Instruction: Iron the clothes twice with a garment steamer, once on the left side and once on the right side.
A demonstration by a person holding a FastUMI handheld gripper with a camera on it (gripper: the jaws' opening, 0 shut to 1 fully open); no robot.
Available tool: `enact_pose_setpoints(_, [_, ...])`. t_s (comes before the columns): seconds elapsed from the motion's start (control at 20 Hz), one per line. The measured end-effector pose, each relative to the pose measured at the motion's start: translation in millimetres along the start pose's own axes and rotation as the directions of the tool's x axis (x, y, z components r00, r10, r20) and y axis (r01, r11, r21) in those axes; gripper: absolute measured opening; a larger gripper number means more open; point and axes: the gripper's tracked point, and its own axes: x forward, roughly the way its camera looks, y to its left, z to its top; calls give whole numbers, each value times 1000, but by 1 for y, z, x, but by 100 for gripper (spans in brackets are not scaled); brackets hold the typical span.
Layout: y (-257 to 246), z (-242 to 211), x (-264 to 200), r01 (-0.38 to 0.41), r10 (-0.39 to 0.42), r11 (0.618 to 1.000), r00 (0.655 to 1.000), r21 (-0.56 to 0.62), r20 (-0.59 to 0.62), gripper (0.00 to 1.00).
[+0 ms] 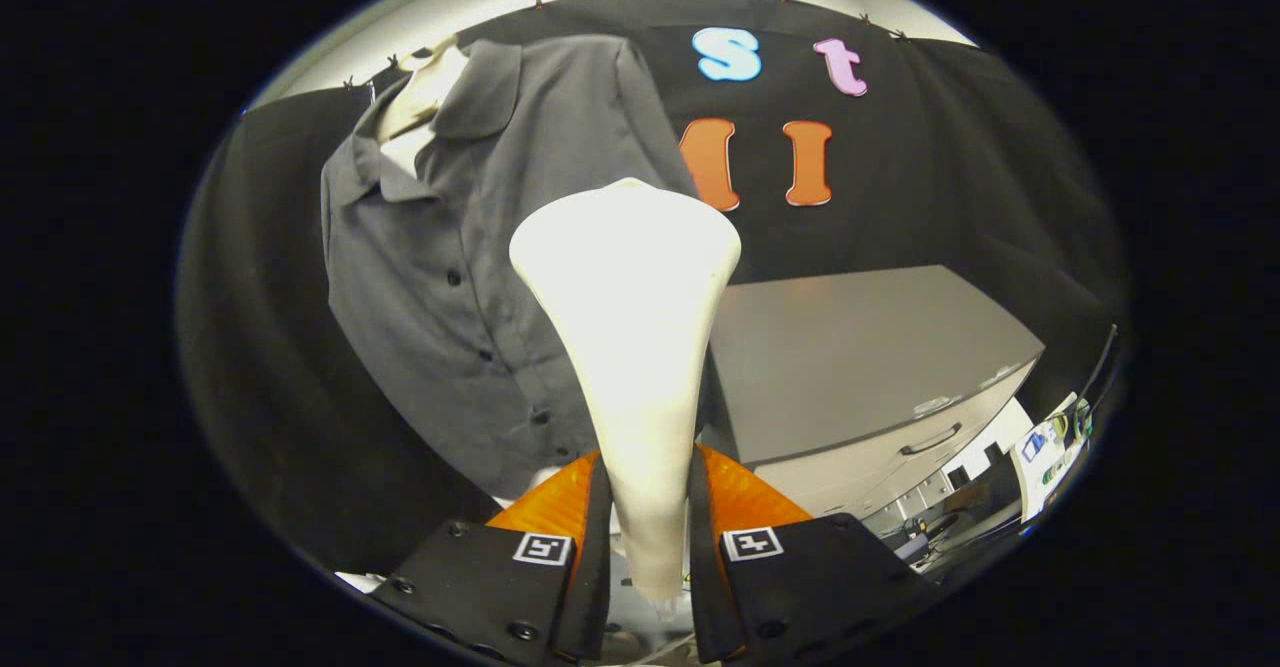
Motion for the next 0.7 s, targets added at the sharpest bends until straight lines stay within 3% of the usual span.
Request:
enact_pose_setpoints(0.3, [-63, 56, -30, 30, -31, 999, 988, 11, 149, 41])
enact_pose_setpoints(0.7, [-133, 108, -66, 52, -64, 997, 964, 52, 259, 41])
